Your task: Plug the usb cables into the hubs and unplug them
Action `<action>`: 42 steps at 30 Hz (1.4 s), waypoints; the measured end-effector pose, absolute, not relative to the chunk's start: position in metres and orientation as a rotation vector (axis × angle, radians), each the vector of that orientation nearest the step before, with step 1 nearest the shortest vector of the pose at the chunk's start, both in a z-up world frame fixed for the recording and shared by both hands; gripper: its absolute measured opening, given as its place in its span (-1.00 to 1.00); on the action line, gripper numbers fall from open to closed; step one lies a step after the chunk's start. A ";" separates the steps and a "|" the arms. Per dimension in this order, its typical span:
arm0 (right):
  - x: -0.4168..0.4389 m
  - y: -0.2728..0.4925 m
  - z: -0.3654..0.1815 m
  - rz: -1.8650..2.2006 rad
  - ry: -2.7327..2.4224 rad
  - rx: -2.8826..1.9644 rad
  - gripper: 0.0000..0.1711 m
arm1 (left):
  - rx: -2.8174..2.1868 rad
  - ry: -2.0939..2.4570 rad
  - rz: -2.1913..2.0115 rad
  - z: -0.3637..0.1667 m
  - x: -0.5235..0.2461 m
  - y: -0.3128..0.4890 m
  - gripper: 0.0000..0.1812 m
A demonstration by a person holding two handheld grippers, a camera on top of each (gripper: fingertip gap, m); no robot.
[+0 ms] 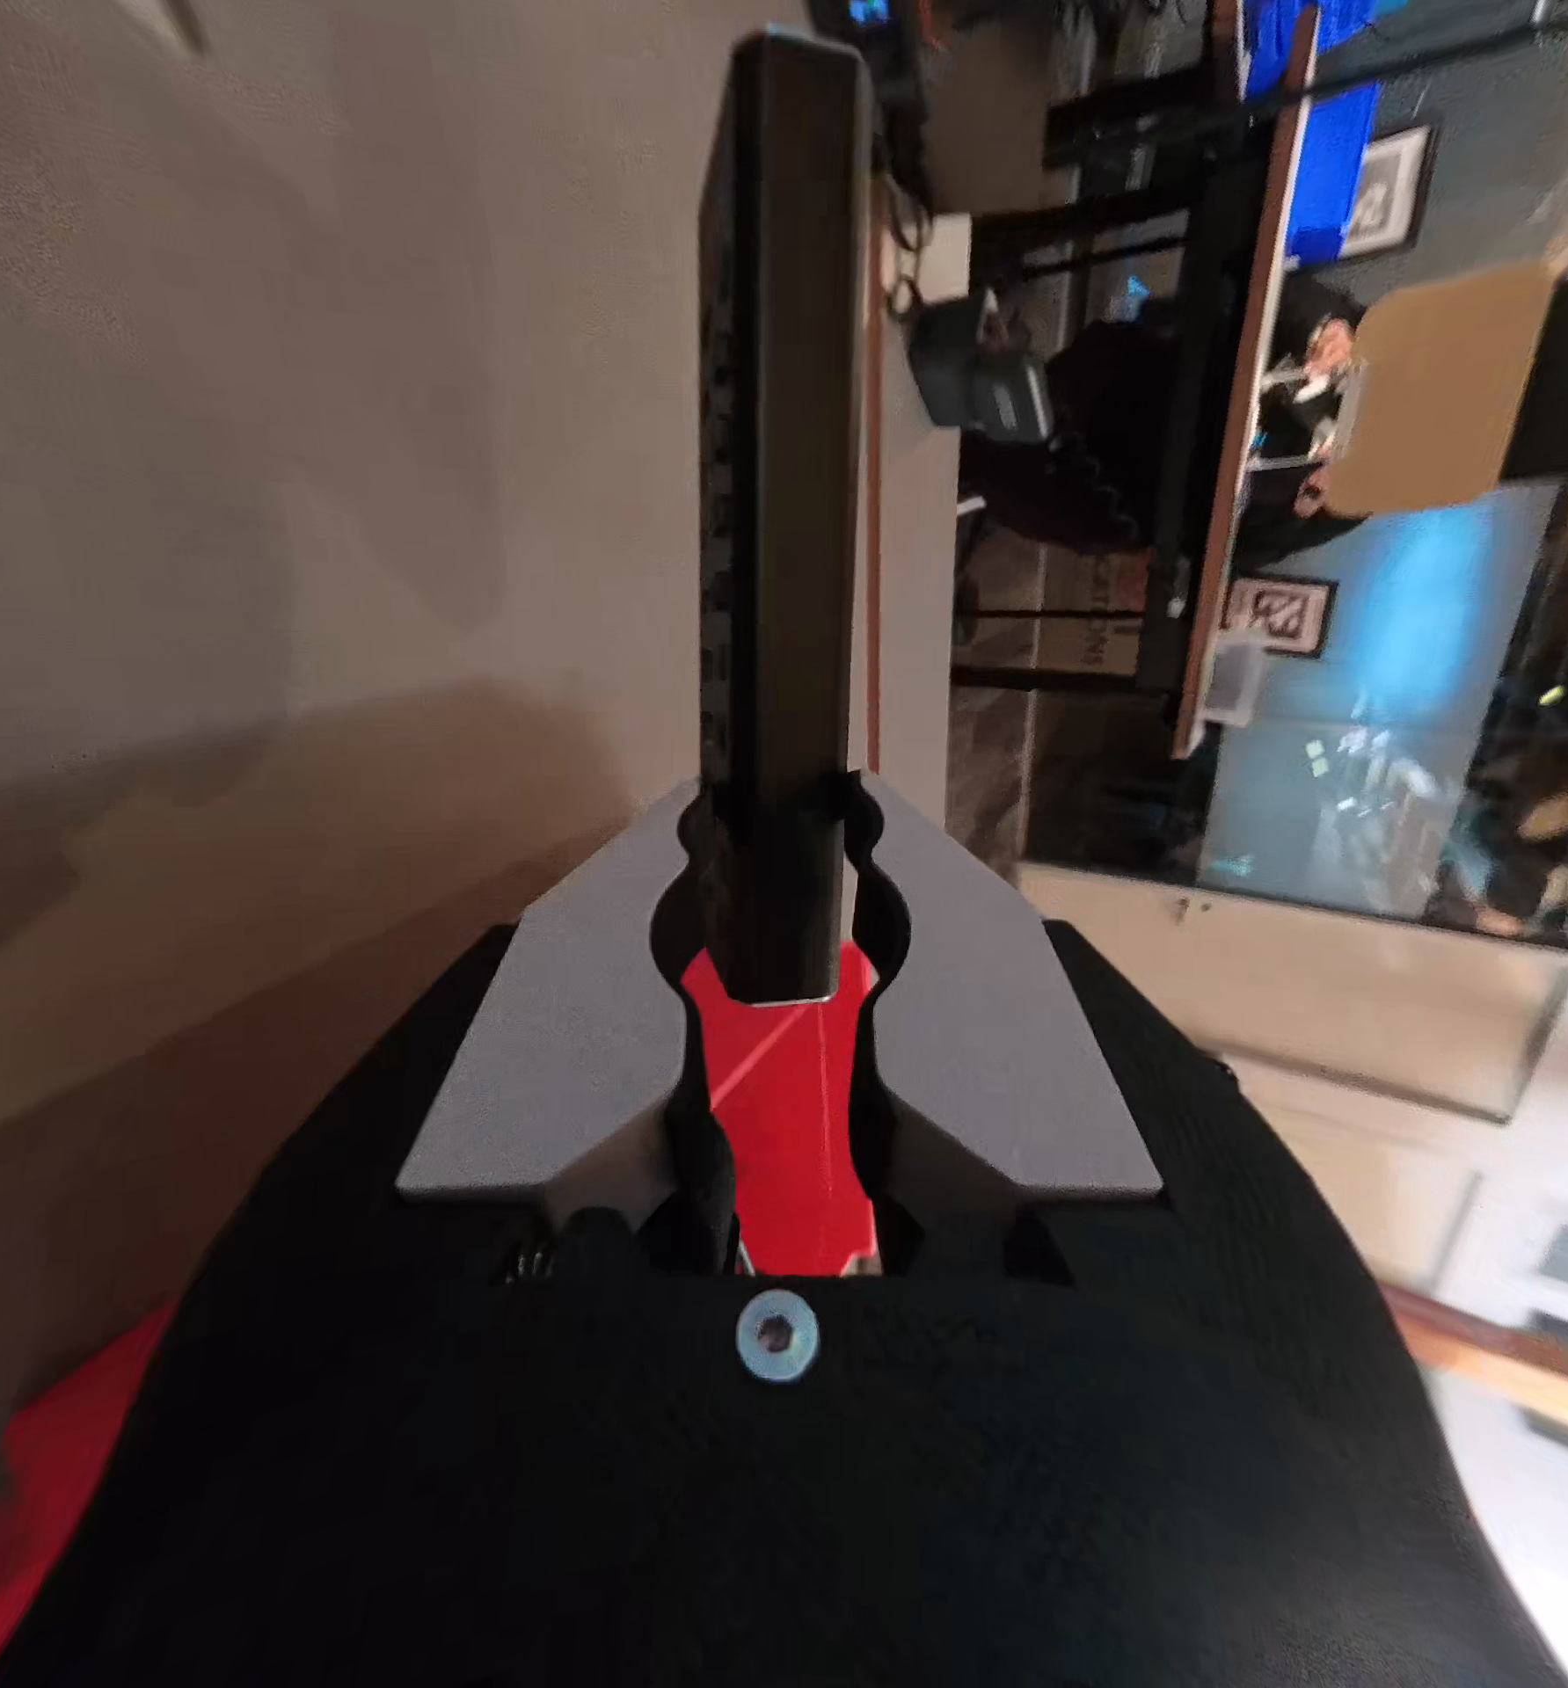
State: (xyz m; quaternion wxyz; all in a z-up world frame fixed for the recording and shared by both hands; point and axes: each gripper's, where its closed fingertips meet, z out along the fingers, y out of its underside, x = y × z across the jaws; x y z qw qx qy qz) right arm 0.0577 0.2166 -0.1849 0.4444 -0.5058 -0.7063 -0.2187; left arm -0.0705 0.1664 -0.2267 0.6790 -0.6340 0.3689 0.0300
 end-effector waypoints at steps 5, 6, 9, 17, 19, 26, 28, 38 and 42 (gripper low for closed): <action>0.105 0.243 -0.145 -0.293 -1.750 -1.522 -0.70 | -1.474 0.875 0.130 -0.240 -0.069 0.171 0.04; 0.121 0.251 -0.143 -0.295 -1.772 -1.588 -0.70 | -1.476 0.886 0.148 -0.242 -0.068 0.172 0.03; 0.173 0.281 -0.140 -0.493 -1.839 -1.719 -0.71 | -1.474 0.897 0.160 -0.242 -0.067 0.172 0.00; 0.270 0.319 -0.148 -0.984 -2.023 -1.917 -0.71 | -1.480 0.869 0.148 -0.239 -0.070 0.174 -0.02; 0.271 0.317 -0.157 -0.946 -2.083 -1.929 -0.71 | -1.484 0.876 0.149 -0.240 -0.069 0.174 -0.03; 0.241 0.311 -0.196 -0.540 -2.137 -1.972 -0.70 | -1.489 0.889 0.159 -0.242 -0.068 0.174 -0.06; 0.251 0.316 -0.209 -0.597 -2.167 -2.019 -0.70 | -1.492 0.887 0.155 -0.242 -0.068 0.174 -0.05; 0.293 0.333 -0.214 -1.046 -2.021 -2.237 -0.34 | -1.501 0.891 0.149 -0.243 -0.068 0.175 -0.06; 0.260 0.336 -0.184 -0.992 -1.736 -2.166 -0.02 | -1.501 0.892 0.153 -0.243 -0.068 0.175 -0.06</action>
